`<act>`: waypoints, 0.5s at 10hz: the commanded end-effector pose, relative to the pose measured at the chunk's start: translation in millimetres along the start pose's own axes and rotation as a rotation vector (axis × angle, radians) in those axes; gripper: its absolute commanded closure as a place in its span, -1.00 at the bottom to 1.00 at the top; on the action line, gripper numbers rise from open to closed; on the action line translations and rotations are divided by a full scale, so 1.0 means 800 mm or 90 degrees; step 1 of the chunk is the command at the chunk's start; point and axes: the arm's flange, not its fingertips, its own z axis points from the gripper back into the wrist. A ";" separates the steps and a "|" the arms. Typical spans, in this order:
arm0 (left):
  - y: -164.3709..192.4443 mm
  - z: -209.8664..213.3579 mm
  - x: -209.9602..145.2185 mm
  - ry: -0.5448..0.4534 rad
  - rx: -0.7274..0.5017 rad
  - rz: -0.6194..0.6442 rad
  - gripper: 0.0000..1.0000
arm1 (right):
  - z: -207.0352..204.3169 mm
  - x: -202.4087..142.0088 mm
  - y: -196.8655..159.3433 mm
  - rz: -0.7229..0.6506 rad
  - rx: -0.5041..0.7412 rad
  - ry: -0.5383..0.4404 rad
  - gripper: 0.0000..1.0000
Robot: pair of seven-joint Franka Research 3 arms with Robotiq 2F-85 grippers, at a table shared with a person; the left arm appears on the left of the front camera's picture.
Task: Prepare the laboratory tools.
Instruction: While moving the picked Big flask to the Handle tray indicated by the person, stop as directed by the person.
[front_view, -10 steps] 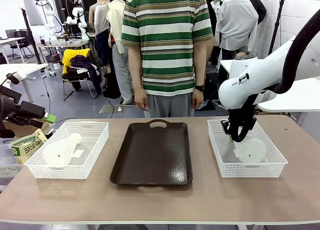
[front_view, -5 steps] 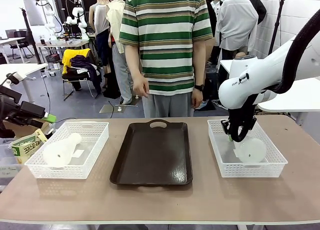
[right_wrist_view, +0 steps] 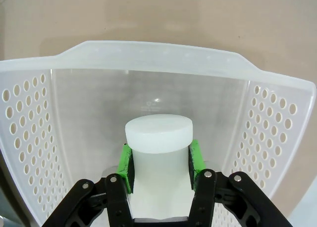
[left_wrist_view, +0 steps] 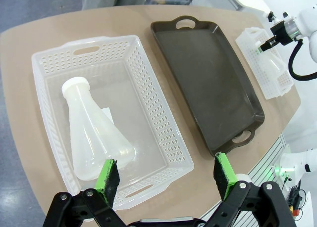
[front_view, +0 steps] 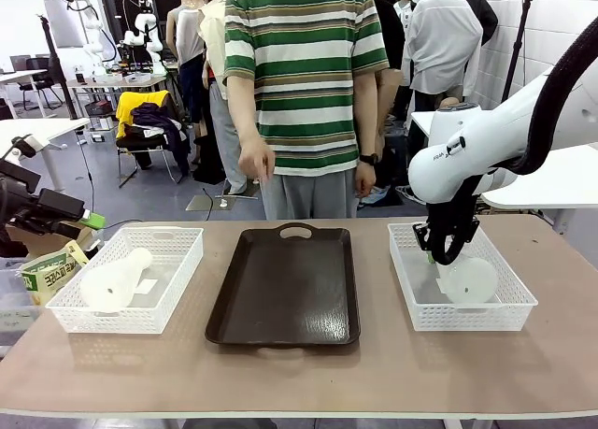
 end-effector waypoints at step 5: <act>0.004 -0.001 -0.001 -0.008 -0.013 -0.010 -1.00 | -0.001 0.000 0.000 -0.004 -0.001 0.001 1.00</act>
